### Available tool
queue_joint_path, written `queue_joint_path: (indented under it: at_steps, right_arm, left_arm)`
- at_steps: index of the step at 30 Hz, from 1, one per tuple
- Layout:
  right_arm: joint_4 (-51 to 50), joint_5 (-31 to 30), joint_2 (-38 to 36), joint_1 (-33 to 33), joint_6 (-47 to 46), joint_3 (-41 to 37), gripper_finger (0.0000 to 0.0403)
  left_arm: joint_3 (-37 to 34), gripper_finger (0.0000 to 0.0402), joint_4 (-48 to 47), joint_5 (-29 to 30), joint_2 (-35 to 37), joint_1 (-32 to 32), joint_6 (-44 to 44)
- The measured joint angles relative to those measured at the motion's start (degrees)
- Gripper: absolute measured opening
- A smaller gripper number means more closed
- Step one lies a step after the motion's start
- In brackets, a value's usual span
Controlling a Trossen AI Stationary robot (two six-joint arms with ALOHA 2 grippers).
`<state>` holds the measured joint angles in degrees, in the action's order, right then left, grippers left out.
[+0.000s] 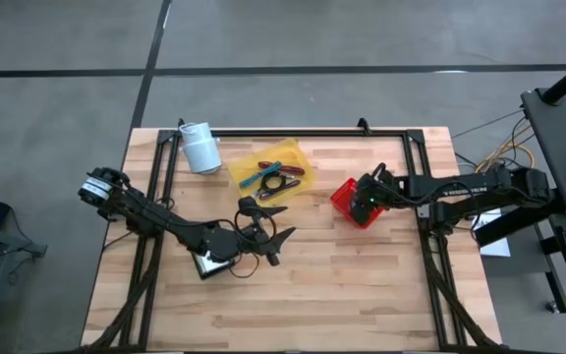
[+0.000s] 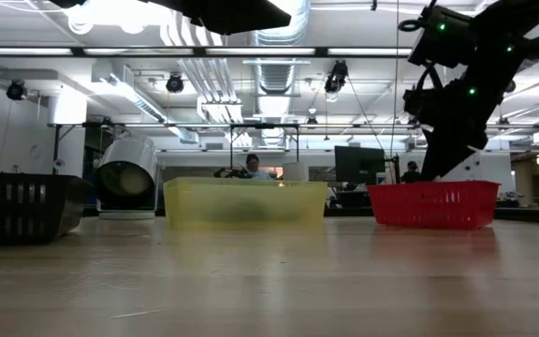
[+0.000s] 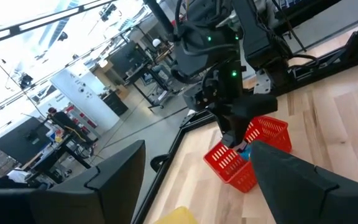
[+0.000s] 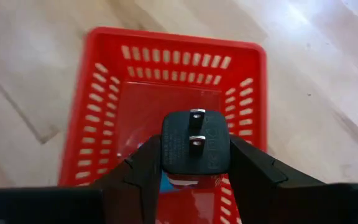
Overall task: Pick and place items into bin
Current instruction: Put the black charger adapter into the red bin, then return to Home Position
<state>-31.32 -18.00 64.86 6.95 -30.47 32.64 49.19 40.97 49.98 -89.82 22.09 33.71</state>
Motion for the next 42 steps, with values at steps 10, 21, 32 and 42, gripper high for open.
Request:
queue_joint_path:
  at_steps: [10, 21, 32, 42]
  right_arm:
    - [0.2, 0.0, 0.0, -3.2, 1.0, 0.5, 0.0185]
    - [17.4, 0.0, 0.0, -3.4, 16.9, -1.1, 0.0187]
    - [47.4, 0.3, 0.0, -3.7, 34.7, -9.2, 0.0165]
    - [54.9, 0.5, 0.0, -3.7, 35.1, -16.2, 0.0155]
  left_arm:
    - [0.0, 0.0272, 0.0, 0.0, 0.0, 0.0, 0.0]
    - [-0.2, 0.0272, 0.0, -2.1, 0.2, -0.8, -6.9]
    - [-1.3, 0.0239, -11.1, -36.7, 1.7, -14.3, -27.3]
    - [-7.8, 0.0116, -14.2, -41.0, 12.9, -16.9, -27.9]
